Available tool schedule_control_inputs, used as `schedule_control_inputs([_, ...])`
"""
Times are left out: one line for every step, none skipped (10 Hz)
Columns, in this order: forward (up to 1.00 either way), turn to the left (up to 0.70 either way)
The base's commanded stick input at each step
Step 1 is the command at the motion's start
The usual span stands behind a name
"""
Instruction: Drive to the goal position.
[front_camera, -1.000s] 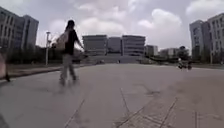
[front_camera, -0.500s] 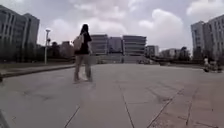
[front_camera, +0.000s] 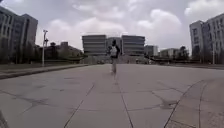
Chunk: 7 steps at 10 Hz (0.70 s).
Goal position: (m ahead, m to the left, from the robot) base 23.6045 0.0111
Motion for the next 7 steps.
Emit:
schedule_control_inputs([0.29, 0.00])
schedule_control_inputs([0.68, 0.00])
schedule_control_inputs([0.70, 0.00])
schedule_control_inputs([0.70, 0.07])
schedule_control_inputs([0.70, 0.14])
schedule_control_inputs([0.70, 0.14])
schedule_control_inputs([0.70, 0.07])
